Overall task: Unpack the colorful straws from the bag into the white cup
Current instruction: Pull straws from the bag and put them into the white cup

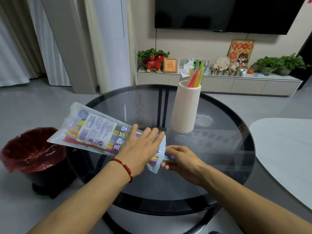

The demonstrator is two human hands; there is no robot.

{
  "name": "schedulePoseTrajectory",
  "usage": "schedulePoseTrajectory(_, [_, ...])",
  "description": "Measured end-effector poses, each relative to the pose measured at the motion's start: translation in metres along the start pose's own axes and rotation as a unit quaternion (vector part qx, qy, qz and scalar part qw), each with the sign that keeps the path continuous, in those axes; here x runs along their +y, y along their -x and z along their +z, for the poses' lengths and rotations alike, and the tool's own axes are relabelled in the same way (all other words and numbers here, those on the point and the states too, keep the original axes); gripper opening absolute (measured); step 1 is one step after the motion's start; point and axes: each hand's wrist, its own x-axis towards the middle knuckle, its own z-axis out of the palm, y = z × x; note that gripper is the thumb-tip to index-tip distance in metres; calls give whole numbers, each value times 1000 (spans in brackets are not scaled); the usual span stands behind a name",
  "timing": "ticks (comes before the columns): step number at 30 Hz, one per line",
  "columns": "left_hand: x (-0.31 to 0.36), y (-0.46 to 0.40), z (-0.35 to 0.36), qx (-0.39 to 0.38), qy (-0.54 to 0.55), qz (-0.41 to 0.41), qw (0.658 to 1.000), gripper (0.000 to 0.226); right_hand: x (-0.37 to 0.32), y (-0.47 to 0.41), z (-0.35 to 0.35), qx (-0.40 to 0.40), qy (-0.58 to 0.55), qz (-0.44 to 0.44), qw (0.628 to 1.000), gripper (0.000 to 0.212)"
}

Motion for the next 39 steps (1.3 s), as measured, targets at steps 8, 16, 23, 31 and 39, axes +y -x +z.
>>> schedulePoseTrajectory(8, [-12, 5, 16, -70, 126, -47, 988, 128, -6, -3, -18, 157, 124, -159, 967, 16])
schedulePoseTrajectory(16, [0, 5, 6, -61, 321, -43, 944, 103, -6, -3, -22, 144, 175, -224, 948, 22])
schedulePoseTrajectory(23, [11, -8, 11, -23, 311, -75, 947, 42, -17, 0, -32, 210, 137, -218, 943, 28])
schedulePoseTrajectory(31, [14, -11, 18, -69, 256, -87, 960, 34, -40, 21, -54, 267, 74, -223, 935, 33])
schedulePoseTrajectory(39, [16, -11, 12, -88, 264, -88, 956, 29, -49, 27, -65, 203, -157, -224, 940, 32])
